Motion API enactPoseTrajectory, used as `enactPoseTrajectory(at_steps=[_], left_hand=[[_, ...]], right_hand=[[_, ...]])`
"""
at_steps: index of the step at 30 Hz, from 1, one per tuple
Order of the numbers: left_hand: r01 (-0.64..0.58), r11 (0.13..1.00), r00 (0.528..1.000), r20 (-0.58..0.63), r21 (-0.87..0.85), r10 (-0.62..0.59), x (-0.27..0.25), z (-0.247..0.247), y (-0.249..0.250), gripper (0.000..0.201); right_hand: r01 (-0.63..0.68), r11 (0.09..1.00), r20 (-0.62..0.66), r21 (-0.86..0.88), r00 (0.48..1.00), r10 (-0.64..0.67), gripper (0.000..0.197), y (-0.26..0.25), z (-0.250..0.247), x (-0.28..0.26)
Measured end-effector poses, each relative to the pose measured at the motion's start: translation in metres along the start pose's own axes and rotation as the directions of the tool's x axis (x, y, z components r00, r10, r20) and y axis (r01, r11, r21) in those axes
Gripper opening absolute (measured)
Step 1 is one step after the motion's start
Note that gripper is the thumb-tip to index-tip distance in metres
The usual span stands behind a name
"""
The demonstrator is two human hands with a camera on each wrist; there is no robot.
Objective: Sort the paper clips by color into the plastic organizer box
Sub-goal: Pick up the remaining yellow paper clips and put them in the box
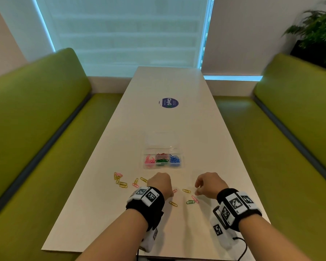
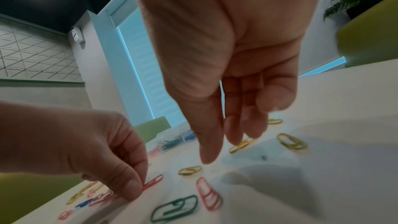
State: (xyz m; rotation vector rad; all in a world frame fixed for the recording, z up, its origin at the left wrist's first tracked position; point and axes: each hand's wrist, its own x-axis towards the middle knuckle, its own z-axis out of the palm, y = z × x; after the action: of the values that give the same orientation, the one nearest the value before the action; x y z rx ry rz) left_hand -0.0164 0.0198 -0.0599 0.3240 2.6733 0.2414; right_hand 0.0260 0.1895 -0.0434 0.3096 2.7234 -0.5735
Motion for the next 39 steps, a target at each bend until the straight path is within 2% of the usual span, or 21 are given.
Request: enactPoseTrajectory(at_steps=[8, 17, 22, 24, 27, 39], left_hand=[[-0.023, 1.000, 1.000, 0.018, -0.010, 0.023, -0.005, 0.001, 0.000, 0.024], [-0.091, 0.995, 0.993, -0.076, -0.034, 0.089, -0.012, -0.001, 0.001, 0.025], [-0.132, 0.990, 0.987, -0.094, -0.044, 0.128, -0.016, -0.003, 0.003, 0.024], [-0.143, 0.989, 0.986, -0.095, -0.047, 0.139, -0.017, -0.005, 0.002, 0.022], [-0.153, 0.986, 0.984, -0.105, -0.064, 0.146, -0.018, -0.007, 0.000, 0.021], [-0.178, 0.975, 0.969, -0.195, -0.131, 0.151, -0.013, -0.014, -0.010, 0.019]], right_hand=[[-0.002, 1.000, 0.001, -0.003, 1.000, 0.002, 0.025, 0.003, 0.000, -0.007], [-0.021, 1.000, 0.018, 0.023, 1.000, 0.020, 0.026, 0.003, 0.009, -0.013], [-0.029, 1.000, 0.033, -0.005, 0.999, 0.029, 0.020, -0.001, 0.011, -0.014], [-0.040, 0.999, 0.037, -0.011, 0.998, 0.041, 0.010, -0.003, 0.010, -0.014], [-0.052, 0.999, 0.044, -0.009, 0.998, 0.052, 0.024, -0.004, 0.011, -0.014], [-0.069, 0.997, 0.132, 0.027, 0.989, 0.065, 0.024, -0.010, 0.009, -0.010]])
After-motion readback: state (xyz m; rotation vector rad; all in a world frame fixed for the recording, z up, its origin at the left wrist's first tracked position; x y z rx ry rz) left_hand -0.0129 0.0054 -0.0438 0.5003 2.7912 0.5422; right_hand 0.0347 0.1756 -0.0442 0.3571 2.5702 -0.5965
